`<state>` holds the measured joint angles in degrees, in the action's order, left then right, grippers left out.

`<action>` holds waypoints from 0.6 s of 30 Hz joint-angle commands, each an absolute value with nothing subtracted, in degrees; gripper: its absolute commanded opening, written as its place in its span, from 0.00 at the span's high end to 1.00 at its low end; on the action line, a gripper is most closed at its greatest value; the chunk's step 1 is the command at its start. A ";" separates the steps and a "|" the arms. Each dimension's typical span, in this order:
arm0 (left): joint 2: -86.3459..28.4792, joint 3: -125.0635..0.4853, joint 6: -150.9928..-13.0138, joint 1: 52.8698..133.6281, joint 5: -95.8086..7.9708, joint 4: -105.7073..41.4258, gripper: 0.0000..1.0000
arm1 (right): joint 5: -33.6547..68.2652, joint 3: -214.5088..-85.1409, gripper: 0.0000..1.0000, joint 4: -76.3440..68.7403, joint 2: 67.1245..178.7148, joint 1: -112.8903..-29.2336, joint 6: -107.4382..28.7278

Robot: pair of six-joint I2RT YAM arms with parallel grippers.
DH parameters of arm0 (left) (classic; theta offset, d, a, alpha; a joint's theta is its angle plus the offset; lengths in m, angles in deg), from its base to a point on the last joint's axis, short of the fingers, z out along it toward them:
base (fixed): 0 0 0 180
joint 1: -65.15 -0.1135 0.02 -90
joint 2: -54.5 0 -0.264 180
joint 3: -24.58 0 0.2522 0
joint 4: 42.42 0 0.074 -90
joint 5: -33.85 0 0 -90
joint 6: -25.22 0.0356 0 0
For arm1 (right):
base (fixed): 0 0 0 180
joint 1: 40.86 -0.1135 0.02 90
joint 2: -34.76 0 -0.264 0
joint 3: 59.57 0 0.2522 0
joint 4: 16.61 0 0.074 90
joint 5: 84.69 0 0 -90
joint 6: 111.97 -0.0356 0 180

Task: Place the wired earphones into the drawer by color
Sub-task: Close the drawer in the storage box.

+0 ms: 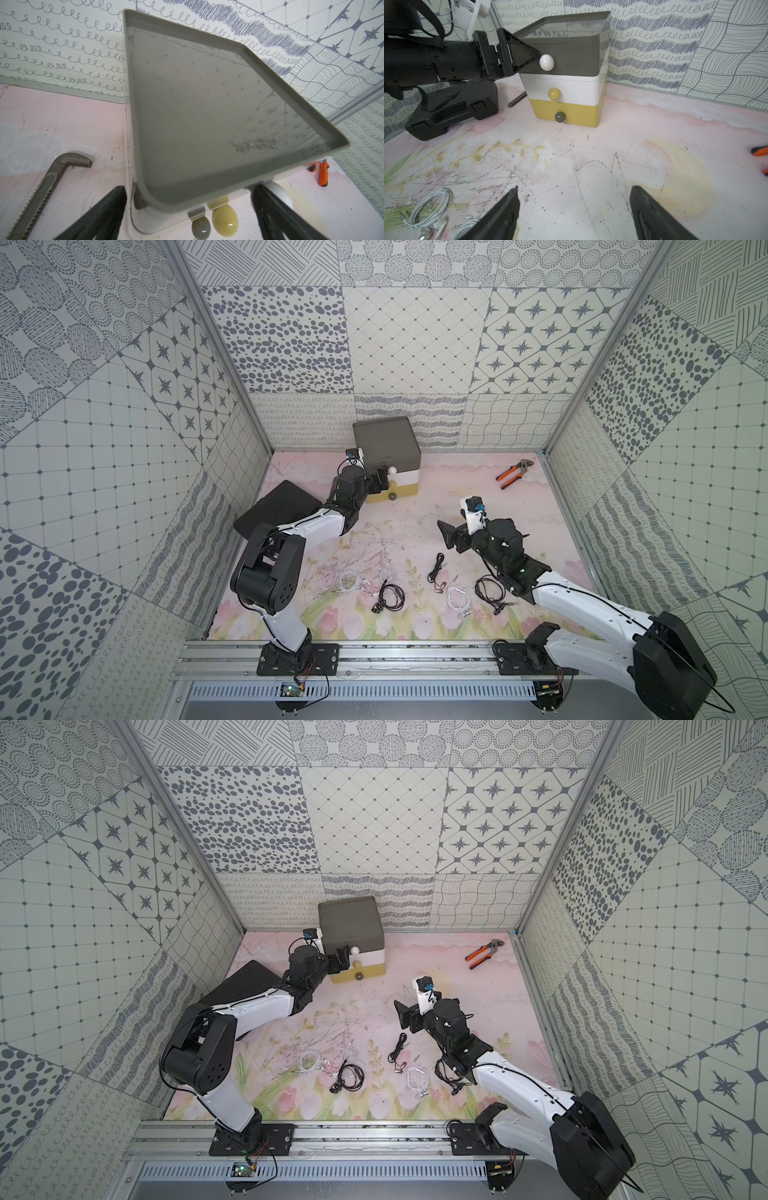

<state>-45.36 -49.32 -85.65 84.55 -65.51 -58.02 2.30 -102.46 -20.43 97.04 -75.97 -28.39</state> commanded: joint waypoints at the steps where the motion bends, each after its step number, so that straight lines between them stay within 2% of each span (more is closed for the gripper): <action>1: -44.58 -49.29 -85.42 84.18 -66.04 -62.41 0.01 | 2.49 -102.74 0.13 -22.98 97.58 -75.86 -28.21; 11: -34.60 -42.39 -90.33 84.14 -61.27 -58.37 0.01 | 4.15 -104.01 0.13 -21.45 99.72 -75.84 -29.07; 18: -25.16 -36.34 -93.80 84.13 -54.67 -51.19 0.01 | 8.37 -108.72 0.14 -19.70 103.39 -75.90 -35.13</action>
